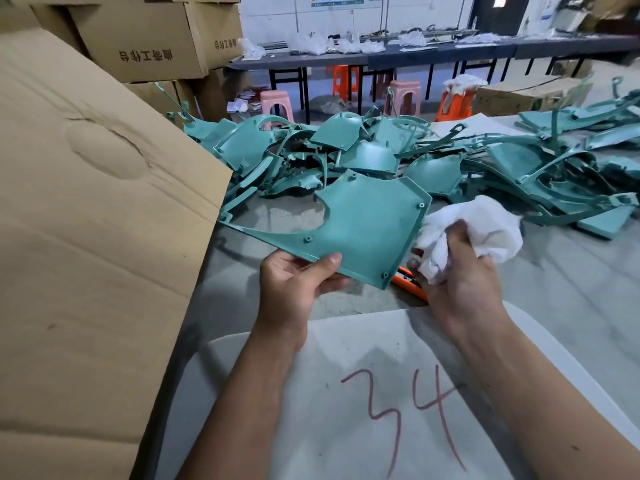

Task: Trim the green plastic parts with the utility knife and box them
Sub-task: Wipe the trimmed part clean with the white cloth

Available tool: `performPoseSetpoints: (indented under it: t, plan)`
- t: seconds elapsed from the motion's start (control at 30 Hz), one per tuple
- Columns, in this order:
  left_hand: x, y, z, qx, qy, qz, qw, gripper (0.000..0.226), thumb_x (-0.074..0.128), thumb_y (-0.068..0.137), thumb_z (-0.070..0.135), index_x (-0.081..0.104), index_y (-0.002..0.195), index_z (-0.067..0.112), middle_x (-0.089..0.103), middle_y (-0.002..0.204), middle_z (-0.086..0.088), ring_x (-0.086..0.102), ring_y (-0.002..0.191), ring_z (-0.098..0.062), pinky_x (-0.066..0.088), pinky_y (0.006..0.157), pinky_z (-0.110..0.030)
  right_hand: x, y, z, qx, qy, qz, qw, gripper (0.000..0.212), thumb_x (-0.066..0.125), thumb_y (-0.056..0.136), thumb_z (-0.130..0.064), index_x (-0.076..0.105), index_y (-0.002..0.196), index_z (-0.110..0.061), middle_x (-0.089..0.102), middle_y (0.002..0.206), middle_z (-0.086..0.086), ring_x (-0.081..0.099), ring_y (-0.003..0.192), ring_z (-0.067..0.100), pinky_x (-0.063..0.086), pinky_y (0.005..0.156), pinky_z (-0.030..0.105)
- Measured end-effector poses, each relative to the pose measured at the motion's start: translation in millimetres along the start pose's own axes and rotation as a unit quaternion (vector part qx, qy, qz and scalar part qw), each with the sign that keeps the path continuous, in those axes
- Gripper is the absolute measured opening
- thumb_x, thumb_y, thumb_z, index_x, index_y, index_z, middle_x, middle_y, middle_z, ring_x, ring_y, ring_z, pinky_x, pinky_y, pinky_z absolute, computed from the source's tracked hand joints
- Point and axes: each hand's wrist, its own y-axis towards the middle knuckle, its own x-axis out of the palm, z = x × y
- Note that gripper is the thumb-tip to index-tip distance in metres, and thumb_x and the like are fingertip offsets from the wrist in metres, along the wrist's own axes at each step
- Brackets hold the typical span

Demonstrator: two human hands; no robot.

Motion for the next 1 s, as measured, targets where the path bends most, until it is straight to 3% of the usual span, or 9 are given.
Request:
performPoseSetpoints:
  t: [0.07,0.13,0.23,0.33,0.5,0.63,0.77,0.9,1.0]
  plan:
    - [4,-3,-4,0.017,0.042,-0.025,0.999,0.031,0.071,0.084,-0.014,0.081,0.085,0.015,0.079,0.090,-0.010,0.076,0.077,-0.024,0.061,0.061,-0.028,2,-3,2,-0.027,-0.046,0.010,0.999,0.030,0.048,0.108,-0.044,0.063,0.106,-0.017,0.076,0.076,-0.008,0.072,0.065,0.003,0.057,0.055,0.021]
    - [6,-7,-5,0.017,0.066,-0.060,0.996,0.031,0.074,0.080,-0.011,0.081,0.087,0.018,0.079,0.091,-0.011,0.077,0.080,-0.025,0.061,0.064,-0.029,0,-2,2,-0.084,-0.138,0.009,0.987,0.029,0.053,0.108,-0.032,0.060,0.094,-0.008,0.064,0.062,-0.005,0.060,0.052,0.000,0.050,0.052,0.015]
    - [6,-10,-4,0.011,0.055,-0.085,0.995,0.025,0.075,0.077,-0.004,0.080,0.091,0.015,0.078,0.094,-0.014,0.077,0.083,-0.028,0.062,0.066,-0.031,-3,2,0,-0.151,-0.179,-0.033,0.972,0.038,0.049,0.107,-0.013,0.042,0.074,0.002,0.034,0.054,0.014,0.033,0.047,0.017,0.037,0.051,0.023]
    - [7,-11,-4,0.021,0.034,-0.060,0.997,0.025,0.074,0.078,-0.009,0.081,0.087,0.013,0.079,0.091,-0.013,0.076,0.080,-0.025,0.061,0.064,-0.029,-5,3,-1,-0.175,-0.196,-0.068,0.962,0.047,0.048,0.110,-0.023,0.046,0.073,0.006,0.029,0.048,0.014,0.023,0.047,0.018,0.025,0.051,0.023]
    - [10,-10,-8,0.034,0.009,0.010,0.999,0.024,0.070,0.082,-0.018,0.076,0.089,0.004,0.078,0.088,-0.015,0.075,0.077,-0.026,0.060,0.064,-0.028,-5,0,13,-0.165,-0.193,-0.105,0.961,0.034,0.050,0.107,-0.012,0.053,0.076,0.002,0.042,0.053,0.013,0.028,0.049,0.018,0.025,0.051,0.024]
    - [13,-8,-8,0.047,-0.030,0.048,0.997,0.025,0.071,0.082,-0.014,0.079,0.084,0.010,0.077,0.085,-0.013,0.074,0.077,-0.023,0.060,0.066,-0.028,0,-11,20,-0.169,-0.236,-0.174,0.941,0.015,0.053,0.088,0.008,0.056,0.074,0.011,0.047,0.063,0.033,0.034,0.054,0.027,0.031,0.051,0.025]
    - [7,-5,-4,0.046,-0.025,0.068,0.996,0.026,0.072,0.083,-0.011,0.081,0.082,0.013,0.077,0.085,-0.011,0.073,0.078,-0.022,0.060,0.066,-0.027,2,-17,22,-0.148,-0.265,-0.189,0.934,0.011,0.060,0.091,0.015,0.067,0.084,0.010,0.065,0.066,0.002,0.055,0.060,0.012,0.043,0.059,0.020]
    - [12,-7,-2,0.030,-0.008,-0.019,0.999,0.025,0.073,0.079,-0.002,0.080,0.095,0.017,0.078,0.099,-0.013,0.076,0.092,-0.030,0.061,0.072,-0.032,5,-10,16,-0.122,-0.200,-0.117,0.965,0.014,0.051,0.099,0.008,0.054,0.085,0.006,0.046,0.065,0.019,0.037,0.050,0.013,0.035,0.052,0.019]
    - [14,-12,-3,0.013,0.042,-0.169,0.985,0.030,0.076,0.079,-0.001,0.077,0.106,0.013,0.075,0.111,-0.017,0.072,0.106,-0.033,0.061,0.085,-0.041,1,0,14,-0.039,-0.120,-0.012,0.992,0.022,0.052,0.106,-0.012,0.054,0.085,-0.012,0.046,0.056,0.003,0.039,0.043,0.009,0.042,0.050,0.021]
